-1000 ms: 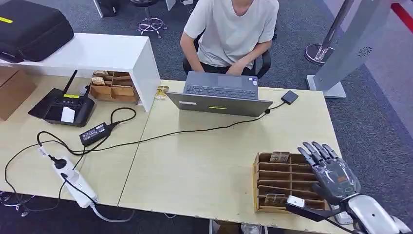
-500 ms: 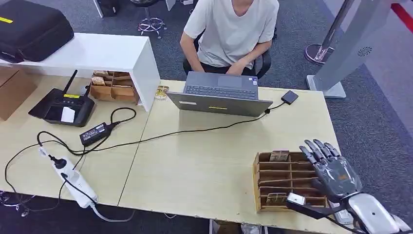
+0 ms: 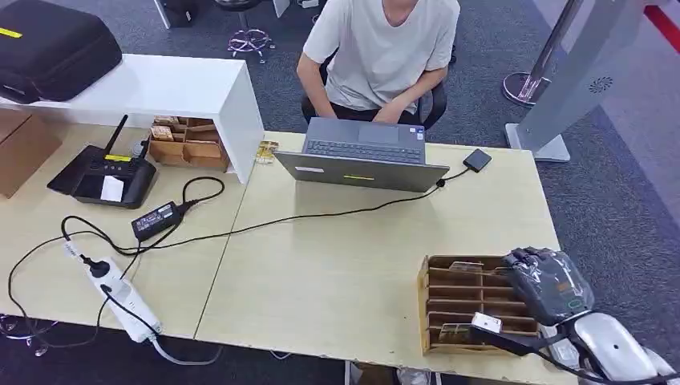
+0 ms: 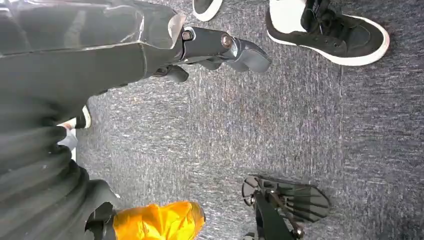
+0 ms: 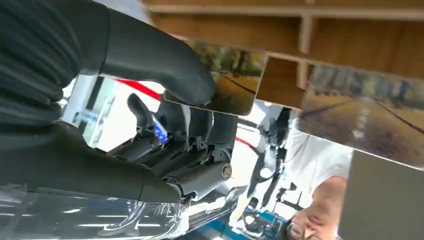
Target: Pass the card to the sensor for recognition and then transmit it.
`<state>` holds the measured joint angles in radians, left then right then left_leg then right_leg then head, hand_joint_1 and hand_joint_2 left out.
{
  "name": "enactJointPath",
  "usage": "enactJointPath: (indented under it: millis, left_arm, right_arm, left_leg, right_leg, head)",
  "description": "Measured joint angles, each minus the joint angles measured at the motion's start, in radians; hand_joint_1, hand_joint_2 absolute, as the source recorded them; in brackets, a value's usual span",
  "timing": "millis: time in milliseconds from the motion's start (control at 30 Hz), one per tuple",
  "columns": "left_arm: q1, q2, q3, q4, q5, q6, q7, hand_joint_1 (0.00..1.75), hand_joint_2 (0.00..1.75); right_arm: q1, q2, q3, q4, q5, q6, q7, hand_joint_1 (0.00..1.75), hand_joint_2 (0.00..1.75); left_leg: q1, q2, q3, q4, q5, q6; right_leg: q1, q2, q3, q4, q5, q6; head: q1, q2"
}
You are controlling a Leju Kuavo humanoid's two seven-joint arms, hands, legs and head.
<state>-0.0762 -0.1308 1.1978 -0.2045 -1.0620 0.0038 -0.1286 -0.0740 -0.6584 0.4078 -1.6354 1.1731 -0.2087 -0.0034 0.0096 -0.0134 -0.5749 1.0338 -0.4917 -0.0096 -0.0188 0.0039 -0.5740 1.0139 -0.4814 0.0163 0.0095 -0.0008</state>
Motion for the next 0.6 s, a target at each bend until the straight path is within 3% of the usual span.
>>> enactJointPath:
  millis: [33, 400, 600]
  left_arm:
    - [0.000, 0.000, 0.001, 0.000, 0.000, 0.000, 0.000, 0.00, 1.75]
    - [0.000, 0.000, 0.003, 0.000, -0.002, 0.000, -0.003, 0.00, 1.75]
    - [0.000, 0.000, 0.003, 0.000, -0.019, 0.044, -0.020, 0.00, 1.75]
  right_arm:
    - [0.000, 0.000, 0.001, 0.000, -0.008, 0.002, -0.006, 1.59, 1.75]
    - [-0.001, 0.000, 0.009, -0.003, -0.044, 0.007, -0.032, 1.57, 1.75]
    - [0.002, 0.000, 0.011, -0.008, -0.045, 0.003, -0.033, 1.57, 1.75]
  left_leg:
    - [0.000, 0.000, 0.000, 0.000, 0.000, 0.000]
    - [0.000, 0.000, 0.000, 0.000, 0.000, 0.000]
    - [0.000, 0.000, 0.000, 0.000, 0.000, 0.000]
  right_leg:
    - [0.000, 0.000, 0.000, 0.000, 0.000, 0.000]
    - [0.000, 0.000, 0.000, 0.000, 0.000, 0.000]
    - [0.000, 0.000, 0.000, 0.000, 0.000, 0.000]
  head:
    - [-0.001, 0.000]
    - [0.000, 0.000]
    - [0.000, 0.000]
